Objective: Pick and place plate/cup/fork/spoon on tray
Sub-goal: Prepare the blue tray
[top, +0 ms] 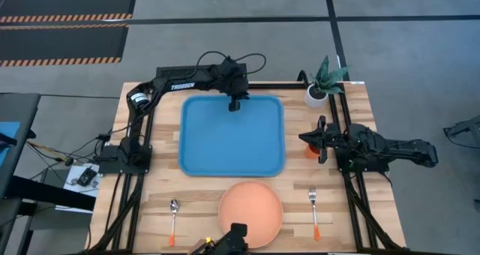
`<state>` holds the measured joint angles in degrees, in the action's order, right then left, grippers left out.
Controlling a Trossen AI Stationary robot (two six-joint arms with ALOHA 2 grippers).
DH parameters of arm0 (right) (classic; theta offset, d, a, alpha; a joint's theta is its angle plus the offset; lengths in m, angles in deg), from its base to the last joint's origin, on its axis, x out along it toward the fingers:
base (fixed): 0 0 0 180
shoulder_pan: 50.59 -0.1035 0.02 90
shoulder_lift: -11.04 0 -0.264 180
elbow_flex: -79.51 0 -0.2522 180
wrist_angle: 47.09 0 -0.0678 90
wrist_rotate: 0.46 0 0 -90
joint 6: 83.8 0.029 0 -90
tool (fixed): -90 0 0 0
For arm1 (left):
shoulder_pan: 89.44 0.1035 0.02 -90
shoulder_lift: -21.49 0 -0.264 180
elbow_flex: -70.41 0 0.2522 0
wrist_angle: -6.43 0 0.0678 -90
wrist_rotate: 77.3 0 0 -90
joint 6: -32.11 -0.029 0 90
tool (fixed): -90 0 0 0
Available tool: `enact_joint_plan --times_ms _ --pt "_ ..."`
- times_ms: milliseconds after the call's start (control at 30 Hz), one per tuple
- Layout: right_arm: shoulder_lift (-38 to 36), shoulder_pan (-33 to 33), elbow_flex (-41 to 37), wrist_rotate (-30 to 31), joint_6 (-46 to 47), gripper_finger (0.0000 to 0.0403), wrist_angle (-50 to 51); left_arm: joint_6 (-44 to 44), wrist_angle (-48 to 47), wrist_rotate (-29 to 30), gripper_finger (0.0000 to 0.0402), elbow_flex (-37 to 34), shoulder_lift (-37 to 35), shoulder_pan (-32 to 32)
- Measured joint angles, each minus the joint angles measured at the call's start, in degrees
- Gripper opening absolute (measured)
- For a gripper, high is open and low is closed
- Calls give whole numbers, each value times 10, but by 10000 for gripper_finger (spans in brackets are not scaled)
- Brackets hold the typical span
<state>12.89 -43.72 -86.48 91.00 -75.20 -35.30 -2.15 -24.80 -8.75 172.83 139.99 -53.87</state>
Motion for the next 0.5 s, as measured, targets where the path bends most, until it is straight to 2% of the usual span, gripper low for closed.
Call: enact_joint_plan --times_ms 500 --pt "0 0 0 0 0 47 0 46 17 -2 30 0 15 -5"
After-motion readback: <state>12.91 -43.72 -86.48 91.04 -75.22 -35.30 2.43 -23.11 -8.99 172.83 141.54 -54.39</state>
